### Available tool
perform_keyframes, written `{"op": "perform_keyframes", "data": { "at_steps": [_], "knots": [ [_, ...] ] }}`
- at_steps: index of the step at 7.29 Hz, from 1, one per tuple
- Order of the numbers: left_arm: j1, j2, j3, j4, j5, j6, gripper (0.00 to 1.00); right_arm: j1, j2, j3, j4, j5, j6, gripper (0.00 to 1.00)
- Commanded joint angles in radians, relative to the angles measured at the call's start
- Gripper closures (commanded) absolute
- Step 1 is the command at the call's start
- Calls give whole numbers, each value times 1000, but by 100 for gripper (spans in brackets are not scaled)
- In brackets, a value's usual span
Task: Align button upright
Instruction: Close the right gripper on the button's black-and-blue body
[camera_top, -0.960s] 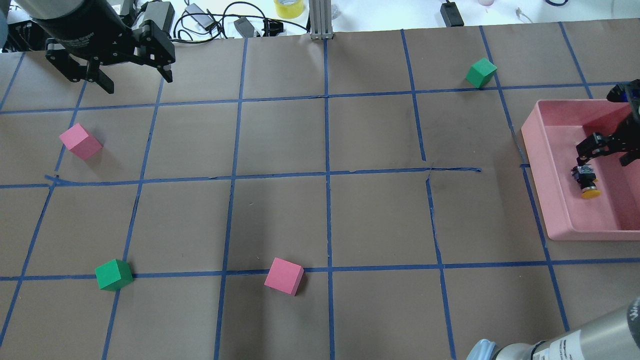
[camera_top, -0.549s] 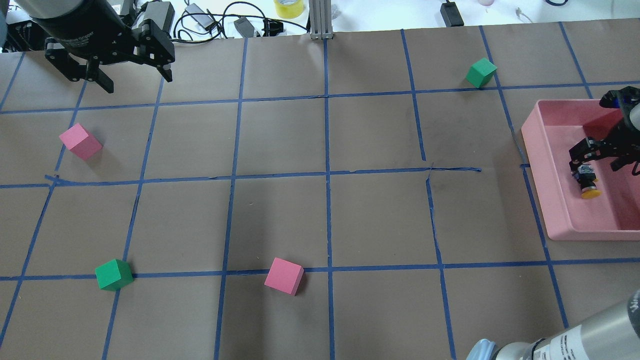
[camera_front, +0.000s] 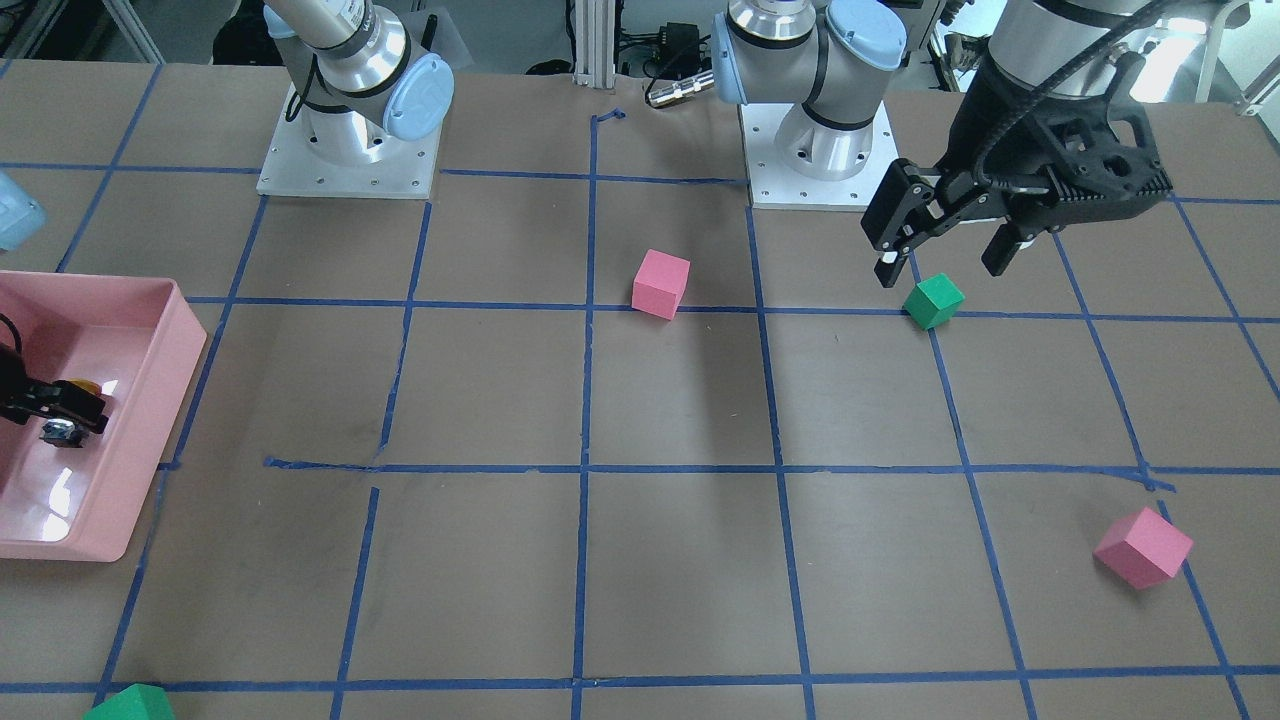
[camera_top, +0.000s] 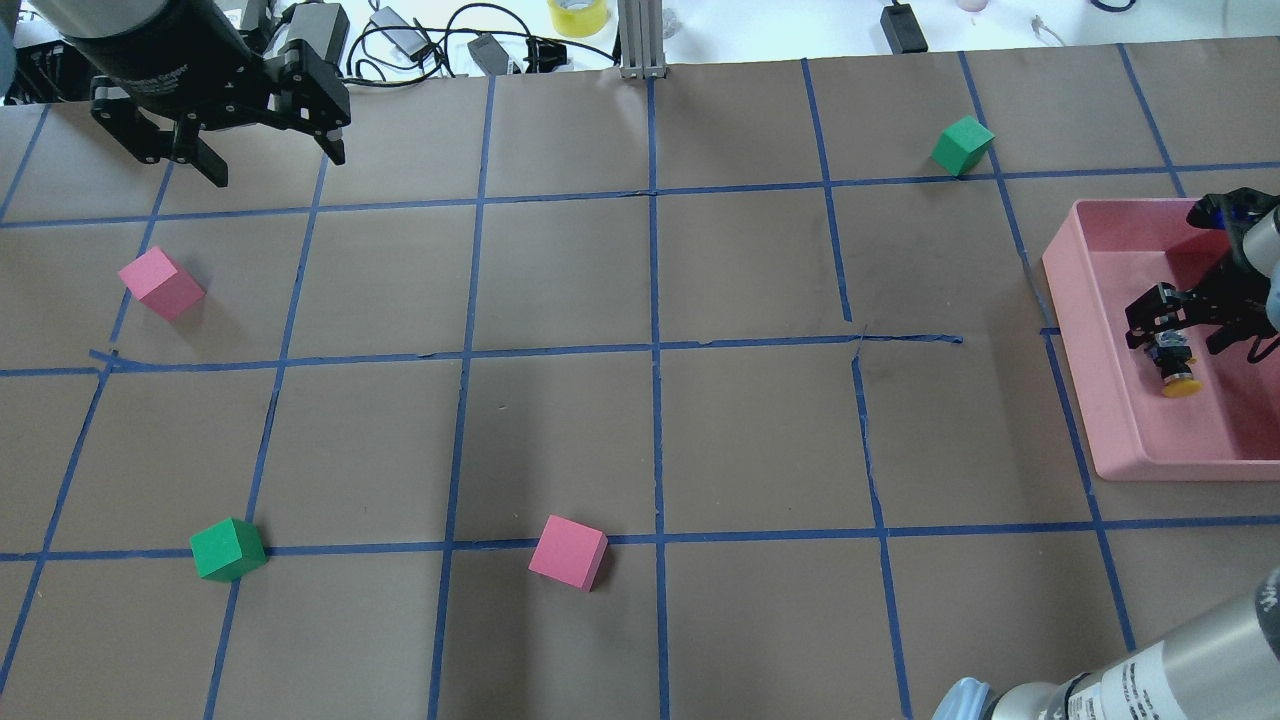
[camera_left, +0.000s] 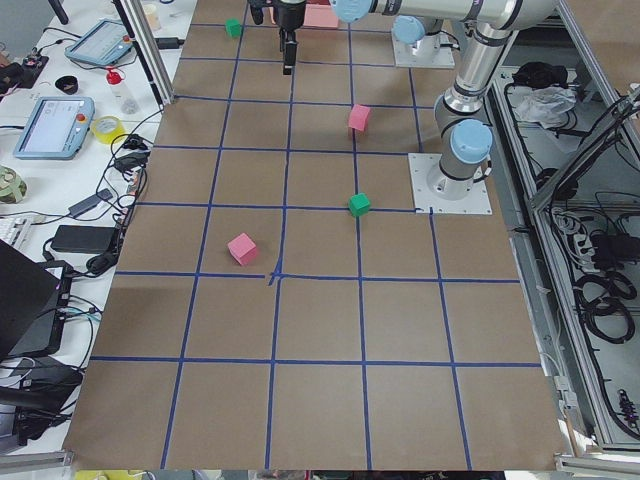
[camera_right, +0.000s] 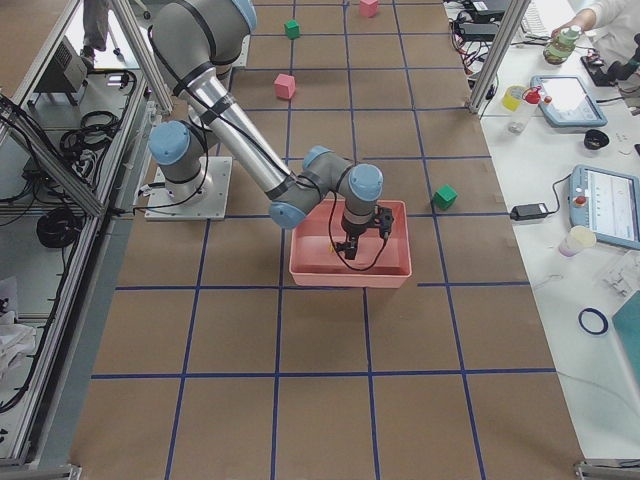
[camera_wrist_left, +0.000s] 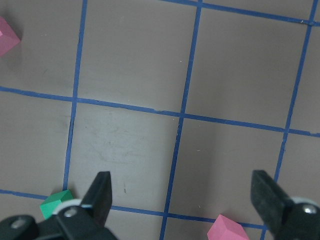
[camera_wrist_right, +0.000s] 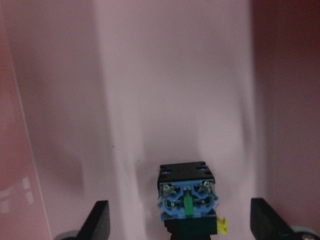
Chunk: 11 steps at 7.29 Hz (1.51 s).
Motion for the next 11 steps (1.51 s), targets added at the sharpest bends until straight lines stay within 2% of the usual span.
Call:
{"op": "perform_keyframes", "data": {
  "at_steps": [1, 6, 8, 9, 10, 11],
  "knots": [
    [0, 0, 1, 1, 1, 0, 0, 0, 14, 4, -1, -6, 0, 0],
    [0, -1, 1, 5, -1, -1, 0, 0, 22, 8, -5, 6, 0, 2],
    [0, -1, -1, 8, -1, -1, 0, 0, 22, 8, -18, 6, 3, 13],
    [0, -1, -1, 8, -1, -1, 0, 0, 24, 8, -16, 6, 1, 30],
    [0, -1, -2, 8, -1, -1, 0, 0, 22, 8, -14, 6, 0, 55],
    [0, -1, -3, 8, -1, -1, 0, 0, 21, 8, -16, 6, -6, 66]
  ]
}}
